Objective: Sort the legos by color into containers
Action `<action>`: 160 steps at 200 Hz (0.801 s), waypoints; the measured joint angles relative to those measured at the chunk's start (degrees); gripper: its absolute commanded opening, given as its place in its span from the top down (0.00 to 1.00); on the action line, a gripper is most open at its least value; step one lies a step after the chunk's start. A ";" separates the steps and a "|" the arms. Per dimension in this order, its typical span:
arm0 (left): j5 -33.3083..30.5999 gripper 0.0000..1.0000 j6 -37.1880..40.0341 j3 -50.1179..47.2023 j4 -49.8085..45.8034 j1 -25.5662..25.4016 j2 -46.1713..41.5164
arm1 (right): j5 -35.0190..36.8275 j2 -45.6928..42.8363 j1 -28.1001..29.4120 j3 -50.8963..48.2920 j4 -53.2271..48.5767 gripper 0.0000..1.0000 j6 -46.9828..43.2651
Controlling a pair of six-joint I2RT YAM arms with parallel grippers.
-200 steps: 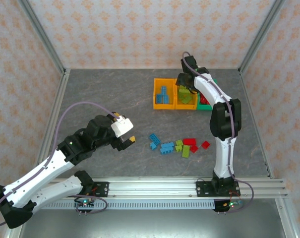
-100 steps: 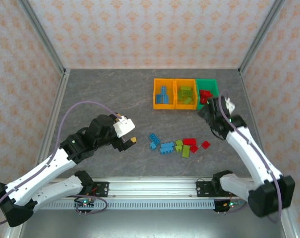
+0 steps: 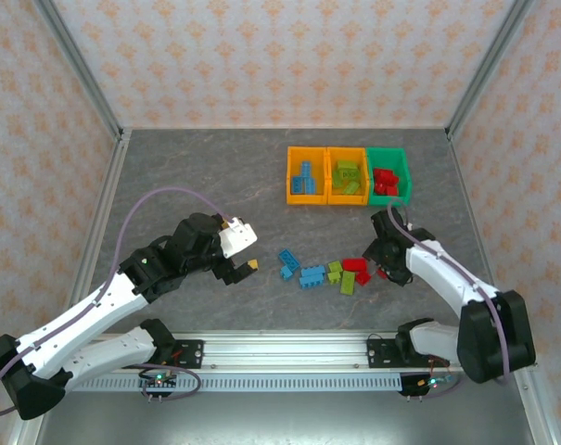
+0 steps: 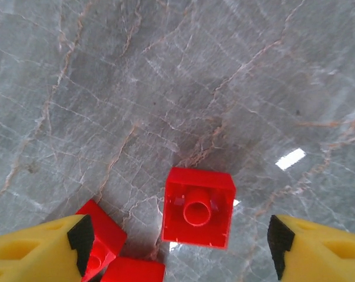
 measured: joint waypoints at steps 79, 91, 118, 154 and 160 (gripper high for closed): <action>-0.02 0.00 0.00 0.00 -0.02 0.00 0.04 | -0.70 6.54 -0.74 -2.10 5.38 0.65 0.22; -0.02 0.00 0.00 0.00 -0.02 0.00 0.04 | -0.55 5.81 -0.74 -2.10 5.25 0.66 0.11; -0.04 0.00 0.00 0.00 -0.02 0.00 0.04 | 0.31 0.55 -0.74 -1.27 3.67 0.68 -0.07; -0.07 0.00 0.00 0.00 -0.02 0.00 0.11 | 4.22 -2.62 -1.55 8.35 2.95 0.68 -2.40; -0.07 0.00 0.00 0.00 0.00 0.00 0.15 | 4.79 -1.42 -2.08 11.21 3.13 0.68 -3.26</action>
